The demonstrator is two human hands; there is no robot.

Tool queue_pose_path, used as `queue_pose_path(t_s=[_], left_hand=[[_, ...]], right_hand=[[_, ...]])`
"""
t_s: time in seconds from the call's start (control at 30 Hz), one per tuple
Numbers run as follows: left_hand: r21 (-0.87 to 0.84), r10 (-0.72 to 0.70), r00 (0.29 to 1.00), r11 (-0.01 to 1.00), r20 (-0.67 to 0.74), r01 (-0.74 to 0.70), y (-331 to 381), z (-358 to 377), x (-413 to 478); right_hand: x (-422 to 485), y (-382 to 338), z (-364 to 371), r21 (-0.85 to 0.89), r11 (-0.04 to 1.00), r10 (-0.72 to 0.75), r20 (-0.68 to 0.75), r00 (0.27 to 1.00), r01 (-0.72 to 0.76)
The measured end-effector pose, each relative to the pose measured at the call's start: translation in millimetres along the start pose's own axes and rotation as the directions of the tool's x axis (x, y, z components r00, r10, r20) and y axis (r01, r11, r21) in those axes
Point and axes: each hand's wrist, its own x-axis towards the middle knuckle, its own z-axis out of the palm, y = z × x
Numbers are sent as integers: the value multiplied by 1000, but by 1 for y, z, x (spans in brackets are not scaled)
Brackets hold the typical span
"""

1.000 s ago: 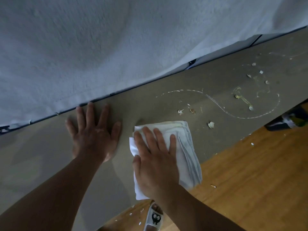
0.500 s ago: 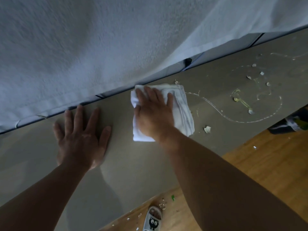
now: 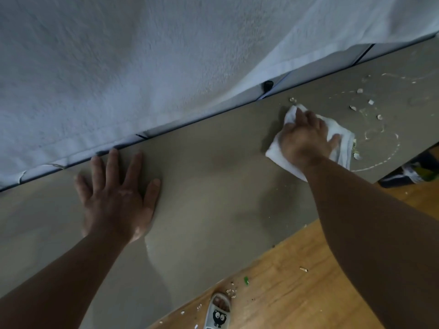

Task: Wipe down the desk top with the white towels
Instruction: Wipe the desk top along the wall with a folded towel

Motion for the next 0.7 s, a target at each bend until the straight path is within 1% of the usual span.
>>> queue_pose_path(t_s=[0.07, 0.17, 0.27, 0.33, 0.4, 0.47, 0.53, 0.6, 0.63, 0.7], left_hand=[[-3, 3, 1000, 1000, 7, -3, 0, 0, 0], [-5, 5, 1000, 1000, 17, -5, 2, -1, 2], [-7, 7, 999, 1000, 34, -6, 5, -3, 4], [-20, 12, 1000, 1000, 28, -11, 6, -5, 4], [-22, 15, 999, 1000, 29, -14, 6, -6, 3], [-23, 8, 999, 1000, 40, -8, 5, -6, 4], [-50, 8, 999, 999, 37, -7, 6, -6, 3], [-91, 32, 999, 995, 23, -30, 9, -4, 2], [-106, 44, 999, 993, 22, -41, 11, -3, 1], [-116, 69, 997, 991, 22, -66, 17, -3, 1]], right_hand=[[-6, -8, 4, -7, 999, 38, -5, 999, -38], [-38, -25, 13, -21, 1000, -10, 18, 1000, 10], [-97, -46, 29, -53, 987, -148, 48, 988, 151], [-144, -59, 39, -56, 967, -247, 42, 968, 249], [-186, -63, 43, -52, 943, -327, 31, 944, 329], [-210, -53, 44, -64, 903, -420, 67, 905, 424], [-214, -35, 40, -61, 859, -501, 107, 859, 508], [-203, -16, 34, -49, 827, -555, 96, 827, 560], [-194, -8, 31, -47, 820, -566, 85, 820, 571], [-172, 12, 27, -57, 835, -546, 48, 836, 548]])
